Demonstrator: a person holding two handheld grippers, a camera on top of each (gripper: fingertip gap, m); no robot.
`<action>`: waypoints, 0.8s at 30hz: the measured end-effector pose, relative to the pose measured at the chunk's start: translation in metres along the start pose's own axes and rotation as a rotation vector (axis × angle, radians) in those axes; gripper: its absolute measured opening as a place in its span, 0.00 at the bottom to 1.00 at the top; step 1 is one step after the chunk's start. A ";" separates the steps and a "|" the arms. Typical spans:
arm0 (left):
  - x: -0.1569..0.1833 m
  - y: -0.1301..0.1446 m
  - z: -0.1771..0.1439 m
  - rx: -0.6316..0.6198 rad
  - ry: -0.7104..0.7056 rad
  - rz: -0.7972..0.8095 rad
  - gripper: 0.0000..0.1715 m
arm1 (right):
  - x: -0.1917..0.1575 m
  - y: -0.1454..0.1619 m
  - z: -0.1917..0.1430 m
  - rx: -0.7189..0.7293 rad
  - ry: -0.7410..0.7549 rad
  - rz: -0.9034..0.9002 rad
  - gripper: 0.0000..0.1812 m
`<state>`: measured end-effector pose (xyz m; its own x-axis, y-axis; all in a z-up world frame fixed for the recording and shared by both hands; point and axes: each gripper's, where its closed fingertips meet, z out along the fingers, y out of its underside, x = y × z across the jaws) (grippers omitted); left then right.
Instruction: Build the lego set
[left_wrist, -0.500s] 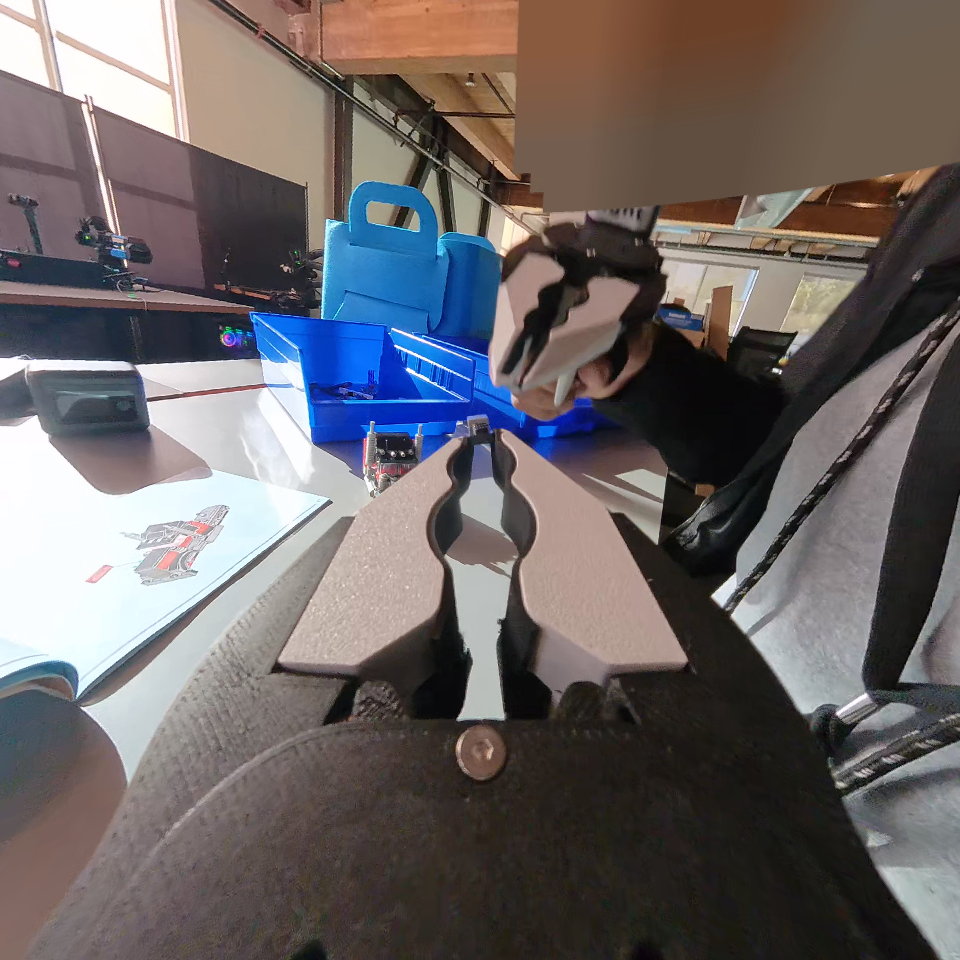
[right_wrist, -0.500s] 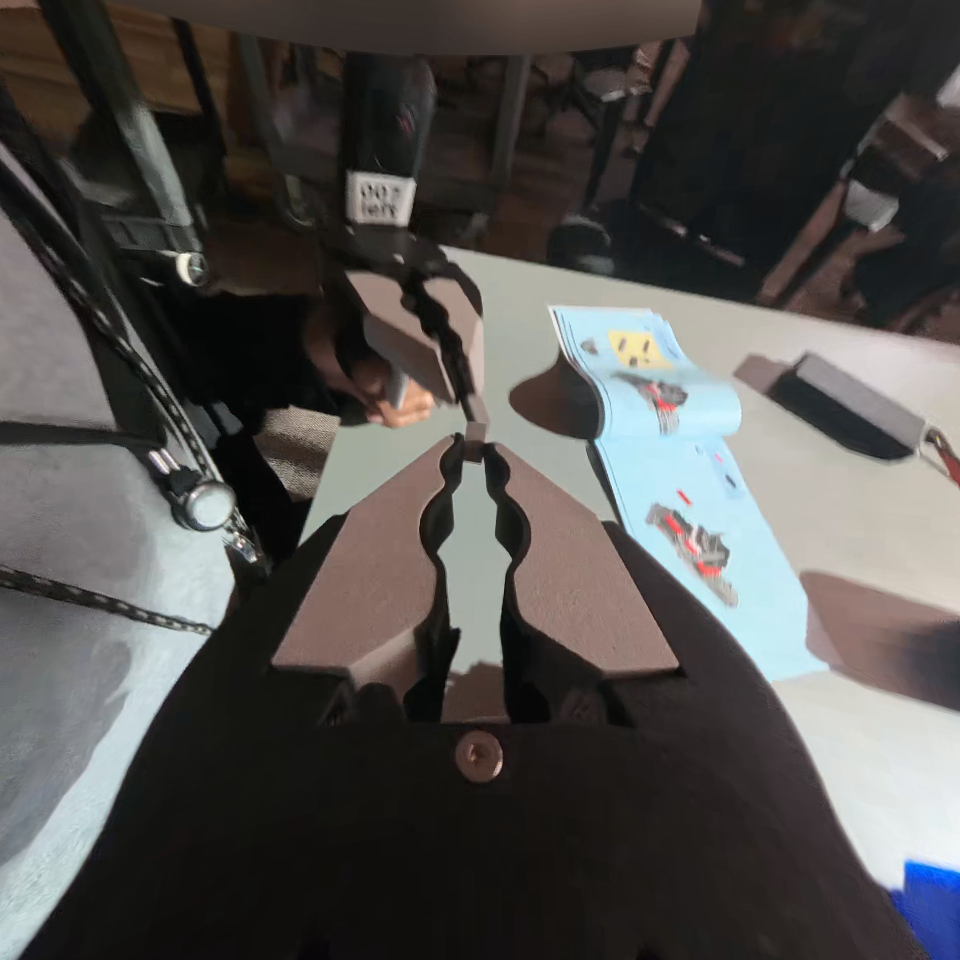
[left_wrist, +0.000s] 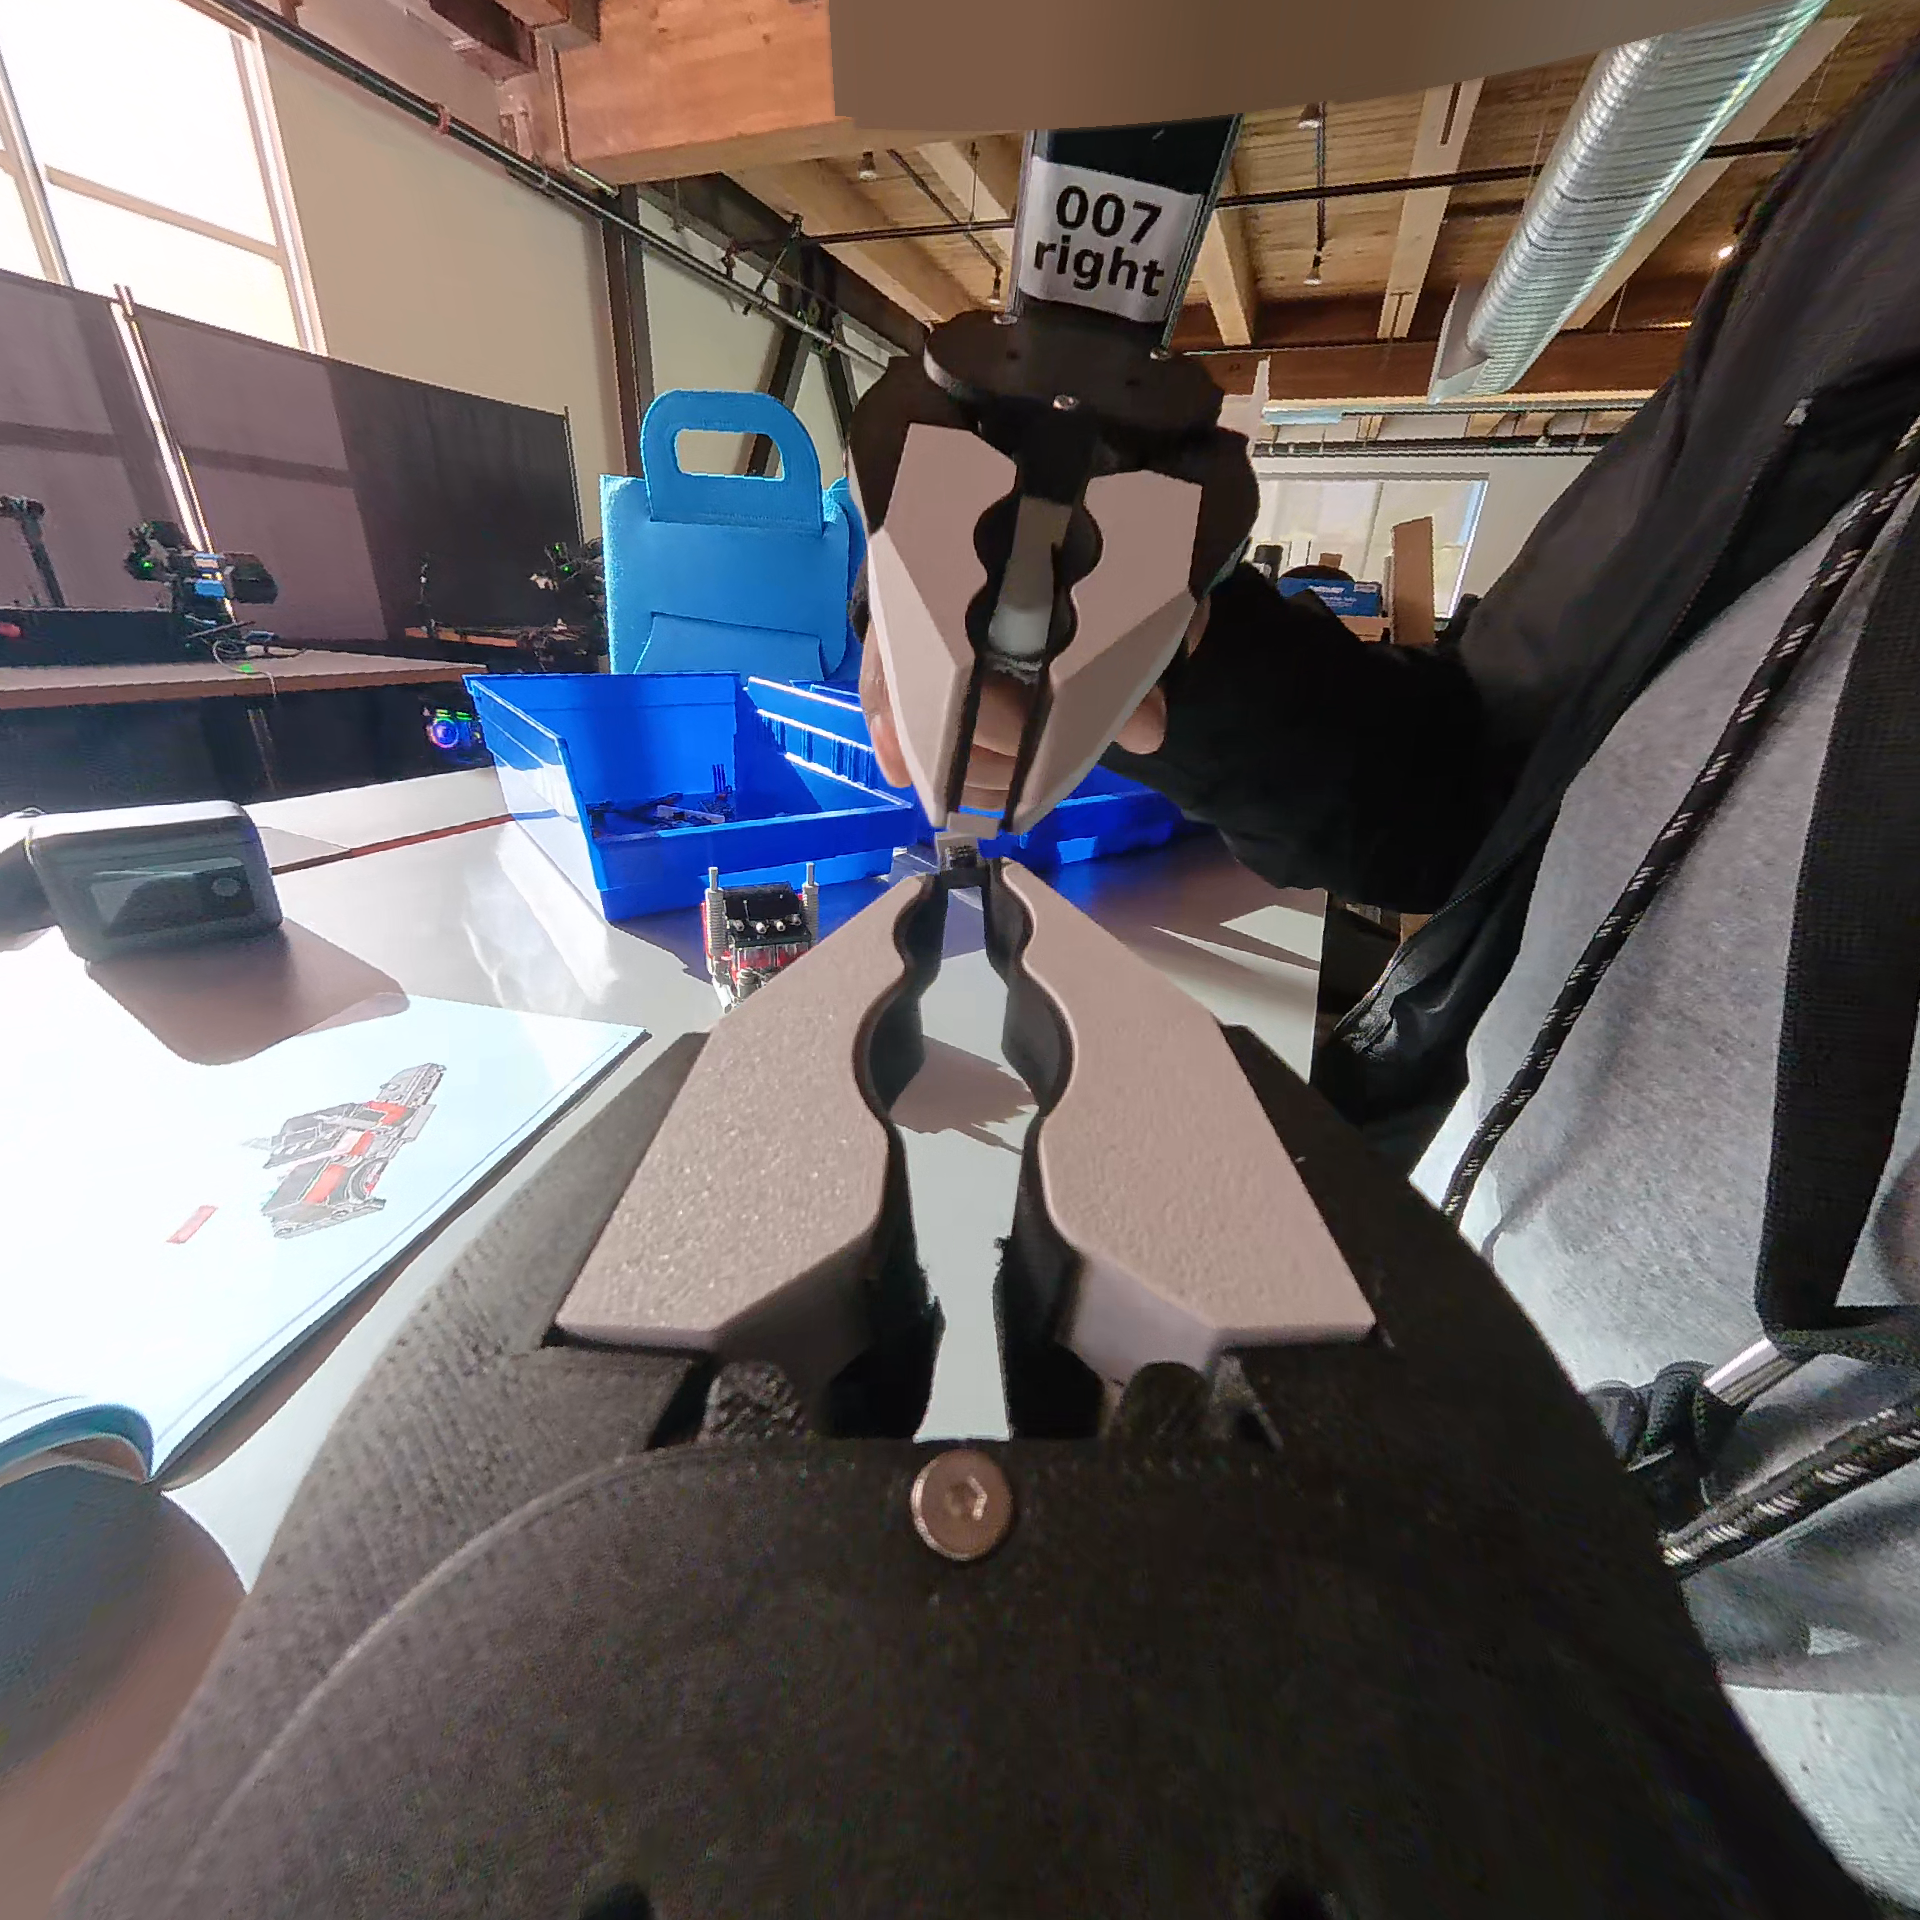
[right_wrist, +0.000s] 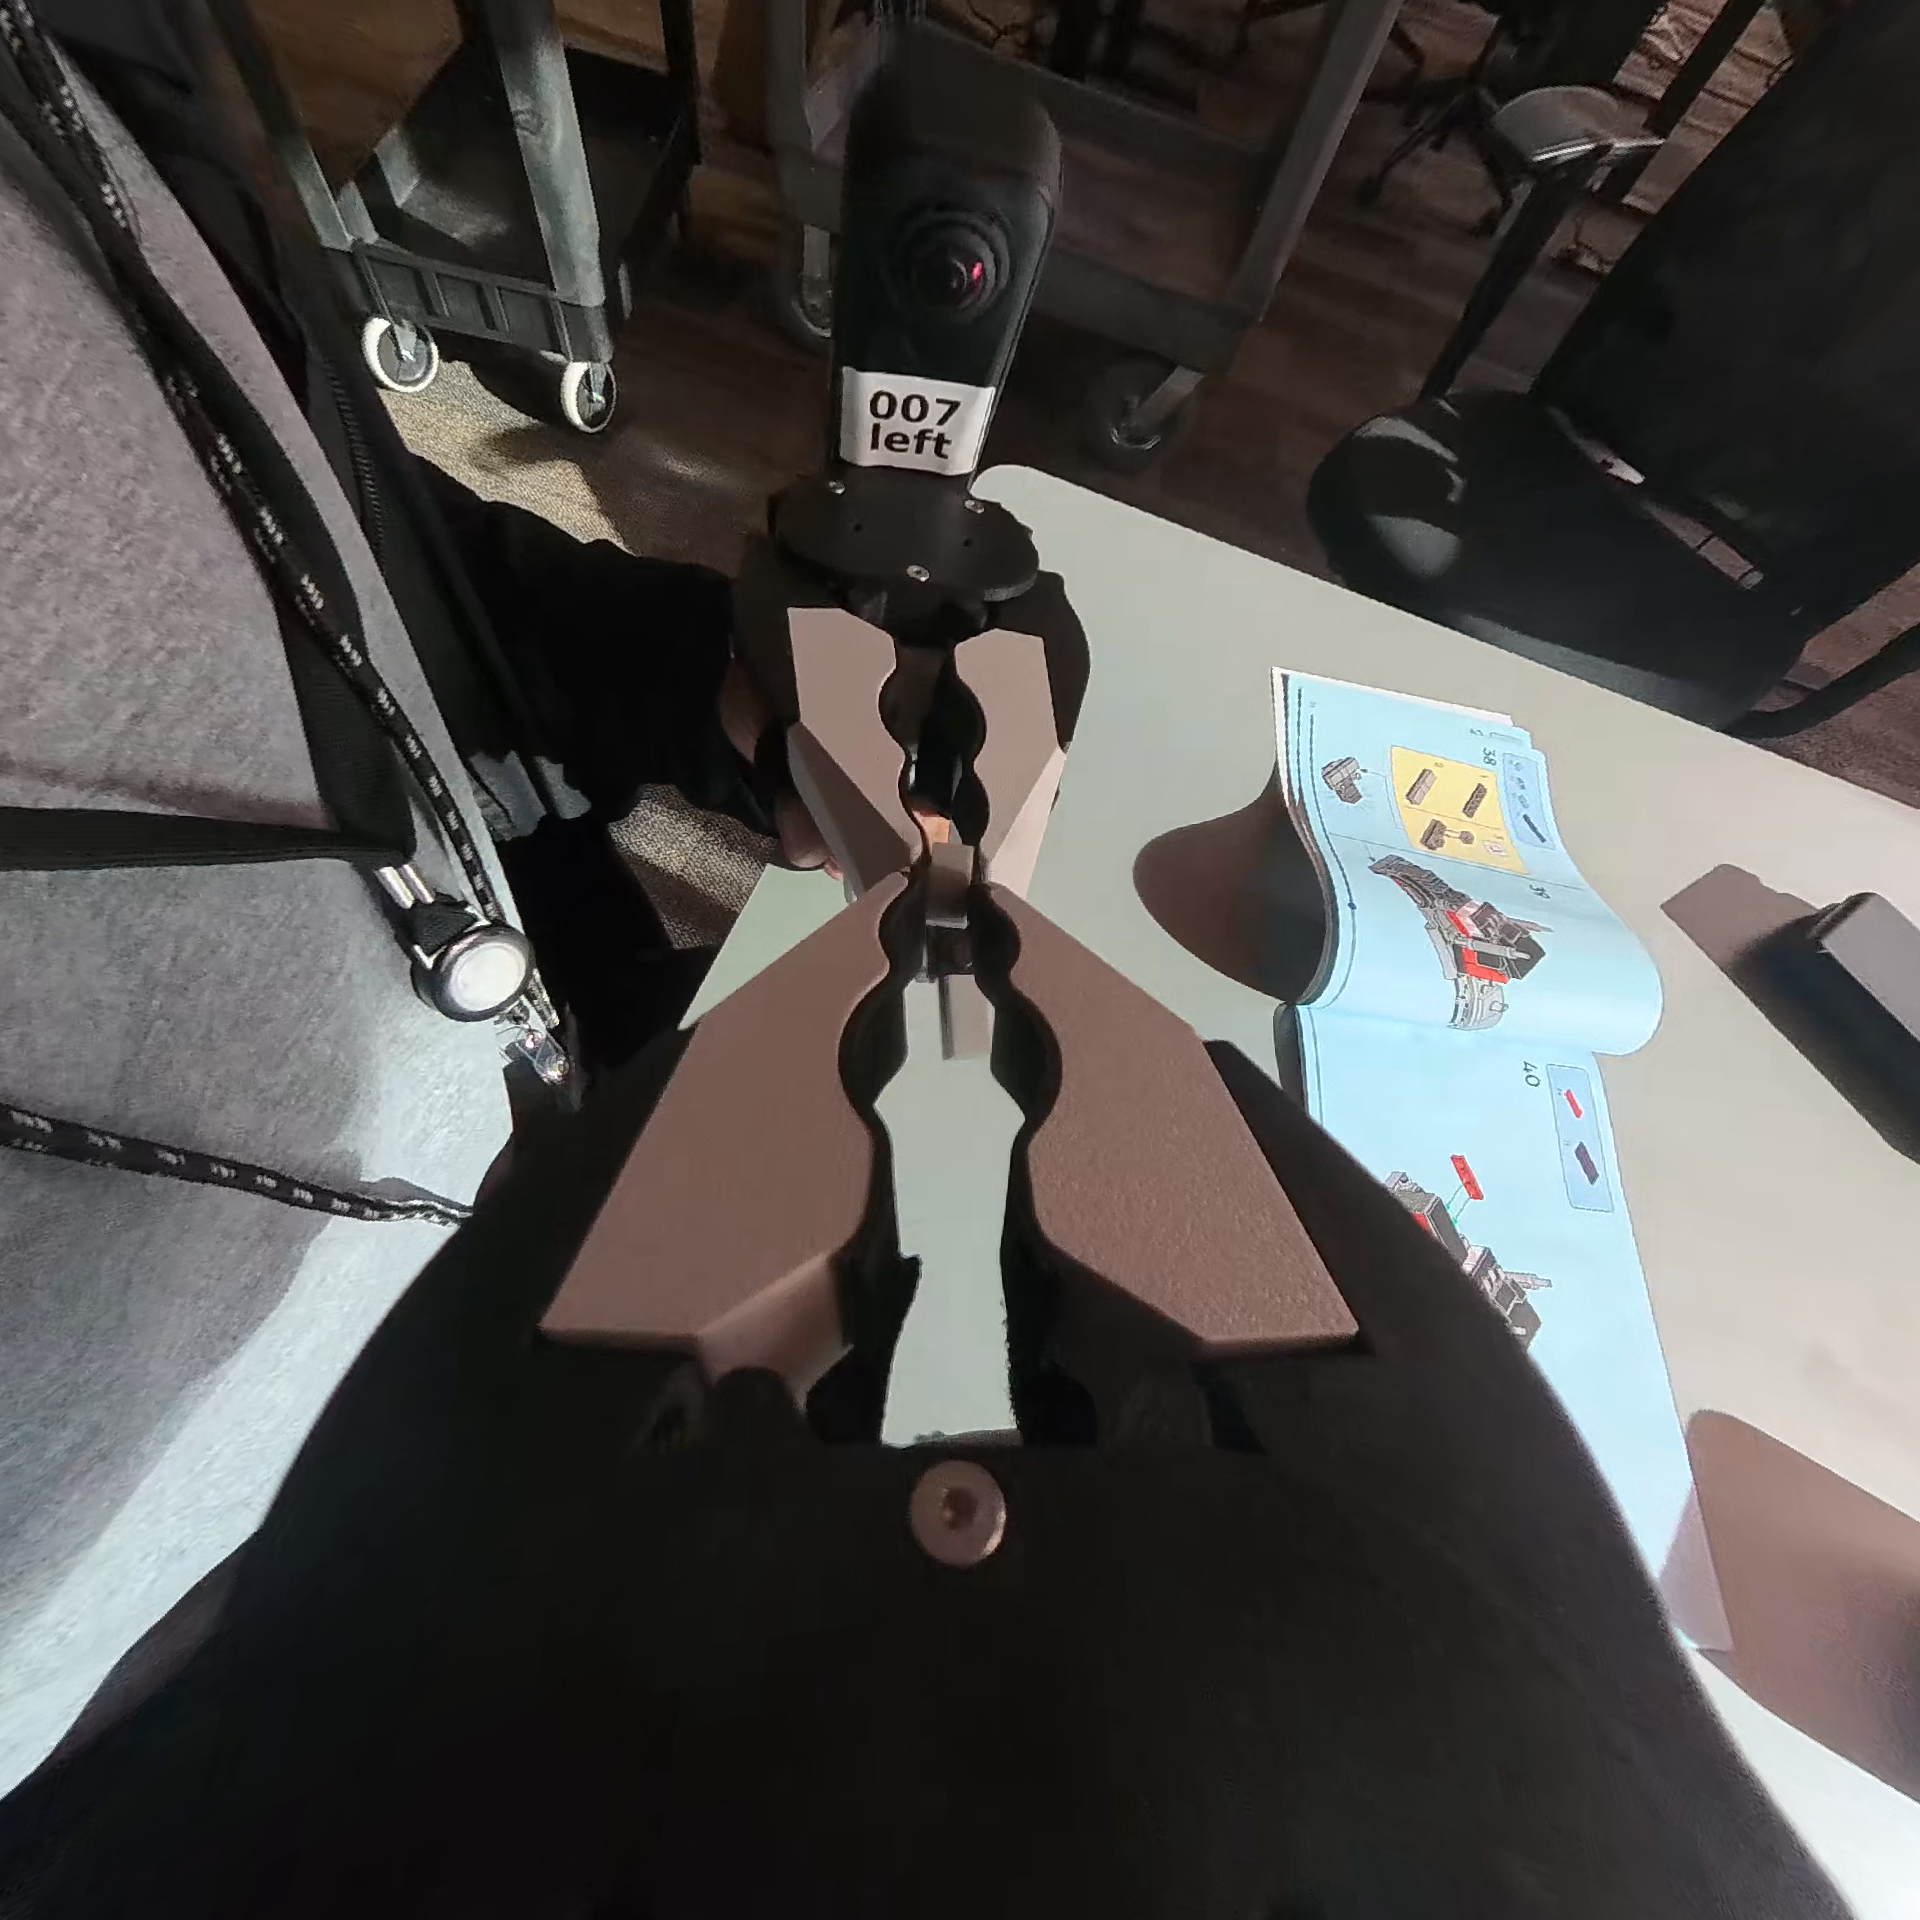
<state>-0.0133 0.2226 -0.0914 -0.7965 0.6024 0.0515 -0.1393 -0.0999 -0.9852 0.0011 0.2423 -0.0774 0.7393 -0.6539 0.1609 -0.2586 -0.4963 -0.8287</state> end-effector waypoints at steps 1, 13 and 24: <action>0.001 0.000 0.000 0.001 0.002 0.004 0.05 | 0.000 0.000 0.000 -0.003 -0.001 -0.001 0.05; 0.003 -0.001 -0.001 0.006 0.012 0.017 0.05 | -0.001 0.002 0.002 -0.005 -0.017 -0.002 0.05; 0.004 -0.002 -0.001 0.013 0.016 0.017 0.05 | 0.001 0.002 0.002 0.014 -0.007 0.014 0.08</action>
<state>-0.0152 0.2258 -0.0899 -0.7891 0.6135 0.0325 -0.1337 -0.1199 -0.9837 0.0026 0.2423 -0.0801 0.7398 -0.6569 0.1456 -0.2602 -0.4788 -0.8385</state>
